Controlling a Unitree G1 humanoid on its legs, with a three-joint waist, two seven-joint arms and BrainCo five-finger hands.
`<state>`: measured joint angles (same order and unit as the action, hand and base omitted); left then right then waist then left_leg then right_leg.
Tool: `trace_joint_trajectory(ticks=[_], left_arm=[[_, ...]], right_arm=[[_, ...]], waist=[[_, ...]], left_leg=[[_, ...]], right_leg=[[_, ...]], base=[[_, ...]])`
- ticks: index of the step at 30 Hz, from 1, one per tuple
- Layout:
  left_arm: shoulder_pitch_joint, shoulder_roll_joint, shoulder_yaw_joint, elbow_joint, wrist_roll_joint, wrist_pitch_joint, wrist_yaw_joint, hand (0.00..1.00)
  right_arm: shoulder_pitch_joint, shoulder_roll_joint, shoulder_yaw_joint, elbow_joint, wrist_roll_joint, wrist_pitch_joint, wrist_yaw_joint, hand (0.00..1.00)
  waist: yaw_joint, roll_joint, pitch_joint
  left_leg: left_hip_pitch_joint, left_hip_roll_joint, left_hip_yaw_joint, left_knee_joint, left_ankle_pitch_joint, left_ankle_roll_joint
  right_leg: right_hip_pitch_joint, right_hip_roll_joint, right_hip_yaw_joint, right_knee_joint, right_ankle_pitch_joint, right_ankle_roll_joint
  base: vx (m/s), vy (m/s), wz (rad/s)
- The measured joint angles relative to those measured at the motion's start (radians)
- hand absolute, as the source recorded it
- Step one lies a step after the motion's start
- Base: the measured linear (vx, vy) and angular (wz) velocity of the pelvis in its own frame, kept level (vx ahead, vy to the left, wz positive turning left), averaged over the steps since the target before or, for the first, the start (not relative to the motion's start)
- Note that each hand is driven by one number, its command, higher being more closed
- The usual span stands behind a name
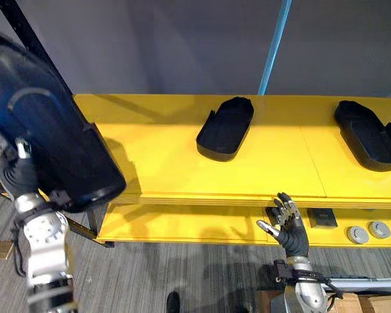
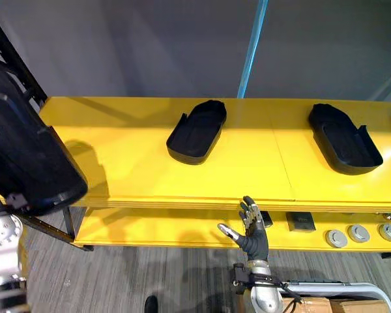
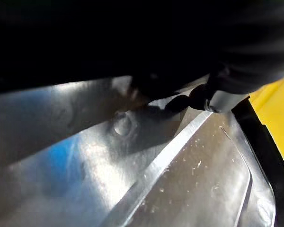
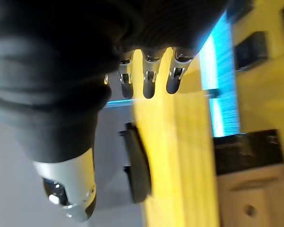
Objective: Walk over and take plastic housings, then place them on the shelf
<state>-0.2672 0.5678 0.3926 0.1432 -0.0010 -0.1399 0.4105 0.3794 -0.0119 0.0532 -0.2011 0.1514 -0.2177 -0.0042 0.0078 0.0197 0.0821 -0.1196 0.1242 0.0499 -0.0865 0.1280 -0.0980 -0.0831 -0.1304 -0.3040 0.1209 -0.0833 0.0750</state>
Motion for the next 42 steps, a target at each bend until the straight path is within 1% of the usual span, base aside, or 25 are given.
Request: trace_joint_trajectory(ticks=[1,2,3,5,6,8,9,11,13,14,17,19,21,23,25,27,29,31,34,35,40,42], left_arm=[[-0.012,0.016,-0.008,0.016,-0.004,0.0,-0.005,1.0],[-0.053,0.074,-0.042,0.077,-0.026,0.001,-0.024,1.0],[-0.071,0.099,-0.06,0.1,-0.037,0.001,-0.03,1.0],[-0.156,0.199,-0.142,0.207,-0.065,-0.004,-0.058,1.0],[-0.185,0.224,-0.17,0.243,-0.068,-0.004,-0.067,1.0],[-0.272,0.312,-0.259,0.368,-0.098,-0.003,-0.11,1.0],[-0.283,0.329,-0.274,0.394,-0.103,-0.003,-0.125,1.0],[-0.338,0.383,-0.347,0.499,-0.135,-0.001,-0.18,1.0],[-0.372,0.417,-0.385,0.554,-0.136,0.0,-0.217,1.0],[-0.384,0.423,-0.387,0.579,-0.136,0.0,-0.241,1.0],[-0.41,0.437,-0.392,0.627,-0.136,0.005,-0.273,1.0],[-0.427,0.478,-0.423,0.682,-0.135,0.017,-0.303,1.0],[-0.443,0.487,-0.423,0.7,-0.134,0.021,-0.313,1.0],[-0.451,0.506,-0.423,0.71,-0.129,0.026,-0.314,1.0],[-0.483,0.508,-0.423,0.746,-0.116,0.029,-0.315,1.0],[-0.507,0.509,-0.424,0.781,-0.112,0.036,-0.314,1.0],[-0.555,0.509,-0.424,0.827,-0.108,0.047,-0.313,1.0],[-0.585,0.509,-0.424,0.841,-0.101,0.05,-0.308,1.0],[-0.64,0.51,-0.43,0.867,-0.096,0.056,-0.306,1.0],[-0.664,0.51,-0.44,0.879,-0.097,0.056,-0.302,0.0],[-0.725,0.51,-0.478,0.903,-0.097,0.058,-0.282,0.0],[-0.738,0.509,-0.483,0.904,-0.096,0.063,-0.279,0.0]], right_arm=[[0.003,-0.001,0.007,0.004,0.0,0.0,0.001,0.0],[0.008,-0.006,0.023,0.023,0.0,0.0,0.009,0.0],[0.01,-0.008,0.032,0.03,0.0,0.001,0.01,0.0],[0.016,-0.017,0.074,0.035,0.0,0.001,0.017,0.0],[0.015,-0.019,0.086,0.036,0.0,0.001,0.018,0.0],[0.009,-0.027,0.122,0.045,0.0,0.001,0.026,0.0],[0.007,-0.027,0.128,0.05,0.0,0.001,0.027,0.0],[0.009,-0.027,0.145,0.06,-0.001,0.001,0.027,0.0],[0.004,-0.027,0.147,0.064,-0.001,0.001,0.027,0.0],[0.005,-0.027,0.147,0.065,-0.001,0.001,0.027,0.0],[-0.002,-0.029,0.157,0.071,-0.001,0.001,0.027,0.0],[-0.021,-0.028,0.176,0.09,-0.002,0.0,0.027,0.0],[-0.029,-0.028,0.181,0.103,-0.004,0.001,0.026,0.0],[-0.03,-0.026,0.184,0.103,-0.004,0.001,0.027,0.0],[-0.032,-0.025,0.183,0.103,-0.004,0.001,0.026,0.0],[-0.034,-0.022,0.183,0.103,-0.004,0.001,0.025,0.0],[-0.036,-0.013,0.183,0.103,-0.004,0.001,0.025,0.0],[-0.037,-0.01,0.183,0.103,-0.004,0.0,0.024,0.0],[-0.045,-0.009,0.185,0.103,-0.004,0.001,0.023,0.0],[-0.049,-0.009,0.184,0.102,-0.004,0.001,0.022,0.0],[-0.055,0.004,0.186,0.102,-0.004,0.001,0.019,0.0],[-0.057,0.012,0.19,0.102,-0.004,0.001,0.016,0.0]], waist=[[0.0,0.0,0.0],[-0.003,-0.001,0.0],[-0.005,-0.001,0.001],[-0.004,-0.002,0.001],[-0.005,-0.002,0.001],[-0.013,-0.01,0.009],[-0.014,-0.013,0.011],[-0.024,-0.021,0.02],[-0.029,-0.026,0.034],[-0.033,-0.027,0.036],[-0.043,-0.027,0.053],[-0.042,-0.028,0.074],[-0.043,-0.028,0.085],[-0.046,-0.028,0.089],[-0.045,-0.031,0.106],[-0.046,-0.035,0.114],[-0.051,-0.043,0.135],[-0.055,-0.047,0.14],[-0.058,-0.058,0.163],[-0.066,-0.061,0.164],[-0.083,-0.074,0.18],[-0.093,-0.077,0.199]], left_leg=[[-0.001,0.0,0.0,0.0,0.0,0.0],[-0.005,0.0,0.001,0.0,0.001,0.0],[-0.008,0.0,0.002,0.0,0.001,0.0],[-0.03,0.002,0.012,0.0,0.008,-0.004],[-0.038,0.003,0.013,0.0,0.01,-0.004],[-0.058,0.01,0.024,0.0,0.015,-0.005],[-0.059,0.013,0.031,0.001,0.015,-0.005],[-0.072,0.016,0.043,0.001,0.021,-0.005],[-0.078,0.018,0.058,0.001,0.026,-0.003],[-0.089,0.018,0.061,0.001,0.028,-0.001],[-0.101,0.021,0.066,0.001,0.035,-0.001],[-0.104,0.026,0.086,0.001,0.037,0.002],[-0.11,0.028,0.089,0.001,0.04,0.006],[-0.132,0.03,0.089,0.001,0.047,0.014],[-0.138,0.03,0.09,0.001,0.05,0.018],[-0.146,0.031,0.093,0.002,0.051,0.018],[-0.152,0.032,0.098,0.002,0.054,0.02],[-0.17,0.032,0.1,0.002,0.056,0.023],[-0.182,0.032,0.107,0.002,0.06,0.023],[-0.192,0.032,0.108,0.002,0.061,0.023],[-0.209,0.034,0.116,0.002,0.063,0.022],[-0.21,0.034,0.117,0.002,0.063,0.022]], right_leg=[[-0.002,0.0,0.001,0.001,0.0,0.0],[-0.008,0.0,0.002,0.002,0.0,0.0],[-0.012,0.0,0.004,0.003,0.0,0.0],[-0.044,0.001,0.018,0.01,0.002,-0.002],[-0.053,0.002,0.019,0.012,0.003,-0.004],[-0.086,0.008,0.032,0.024,0.005,-0.007],[-0.096,0.01,0.04,0.029,0.005,-0.007],[-0.123,0.013,0.056,0.042,0.005,-0.008],[-0.139,0.015,0.069,0.049,0.007,-0.01],[-0.156,0.015,0.075,0.057,0.006,-0.011],[-0.178,0.017,0.082,0.073,0.005,-0.014],[-0.202,0.022,0.104,0.091,0.003,-0.018],[-0.215,0.023,0.107,0.104,-0.001,-0.023],[-0.244,0.024,0.108,0.117,-0.004,-0.028],[-0.256,0.024,0.11,0.13,-0.005,-0.029],[-0.273,0.024,0.116,0.143,-0.007,-0.03],[-0.287,0.025,0.122,0.154,-0.007,-0.032],[-0.309,0.025,0.126,0.16,-0.008,-0.032],[-0.33,0.025,0.134,0.172,-0.007,-0.032],[-0.342,0.026,0.136,0.175,-0.007,-0.032],[-0.369,0.03,0.153,0.18,-0.005,-0.034],[-0.37,0.031,0.155,0.181,-0.005,-0.035]], base=[[0.0,0.0,0.0],[0.0,0.0,0.0],[-0.01,0.019,-0.1],[-0.04,0.019,-0.13],[-0.05,0.011,-0.12],[-0.04,-0.005,-0.16],[-0.04,-0.012,-0.25],[-0.04,-0.012,-0.21],[-0.04,-0.009,-0.17],[-0.05,-0.009,-0.16],[-0.05,-0.014,-0.1],[-0.06,-0.024,-0.22],[-0.05,-0.023,-0.08],[-0.04,-0.026,-0.02],[-0.04,-0.026,-0.02],[-0.04,-0.019,-0.07],[-0.03,-0.017,-0.06],[-0.03,-0.016,-0.05],[-0.02,-0.018,-0.06],[0.0,0.0,0.0],[0.0,-0.01,-0.05],[0.0,-0.009,-0.02]])
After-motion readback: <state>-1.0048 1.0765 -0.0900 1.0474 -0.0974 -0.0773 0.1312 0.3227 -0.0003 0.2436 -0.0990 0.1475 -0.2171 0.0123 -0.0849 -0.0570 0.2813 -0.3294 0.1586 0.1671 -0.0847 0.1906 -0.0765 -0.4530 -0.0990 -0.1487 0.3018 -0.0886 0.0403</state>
